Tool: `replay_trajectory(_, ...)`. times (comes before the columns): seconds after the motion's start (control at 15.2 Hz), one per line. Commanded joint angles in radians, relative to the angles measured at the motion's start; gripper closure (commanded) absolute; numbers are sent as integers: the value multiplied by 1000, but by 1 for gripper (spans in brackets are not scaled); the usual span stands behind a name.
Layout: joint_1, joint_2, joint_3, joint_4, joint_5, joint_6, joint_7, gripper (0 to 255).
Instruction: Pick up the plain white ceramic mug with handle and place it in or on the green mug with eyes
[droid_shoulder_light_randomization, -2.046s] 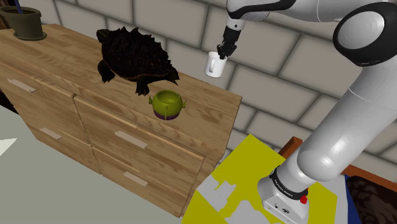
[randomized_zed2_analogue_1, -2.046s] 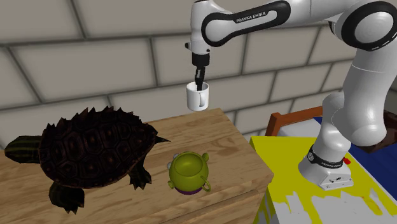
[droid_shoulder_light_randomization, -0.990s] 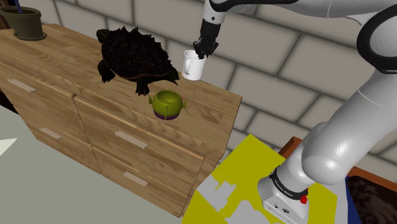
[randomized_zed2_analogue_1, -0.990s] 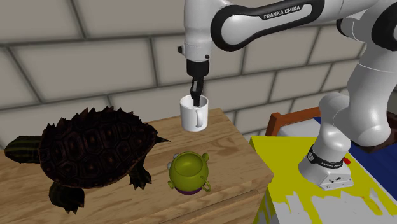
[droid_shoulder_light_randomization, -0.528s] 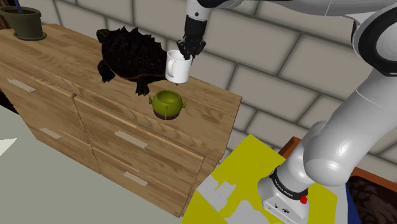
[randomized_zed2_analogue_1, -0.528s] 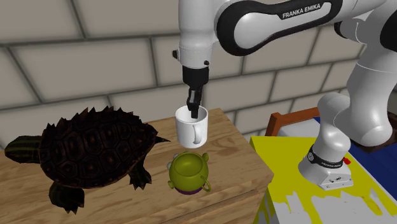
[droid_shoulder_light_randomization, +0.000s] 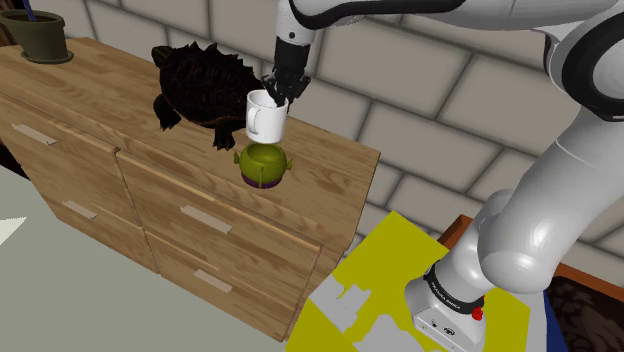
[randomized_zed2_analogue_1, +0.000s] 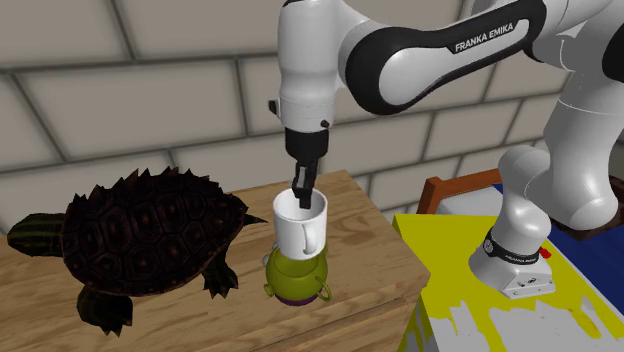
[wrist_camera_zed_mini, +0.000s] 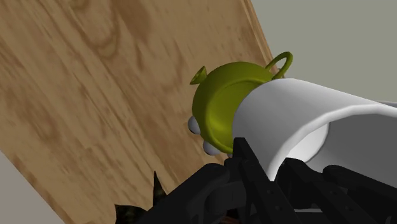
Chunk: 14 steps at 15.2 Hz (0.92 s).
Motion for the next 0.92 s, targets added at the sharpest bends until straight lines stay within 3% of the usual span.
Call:
replay_trajectory(0.0, 1, 5, 0, -22, 0, 28, 1, 255)
replay_trajectory(0.86, 1, 32, 0, -137, -2, 171, 2, 255)
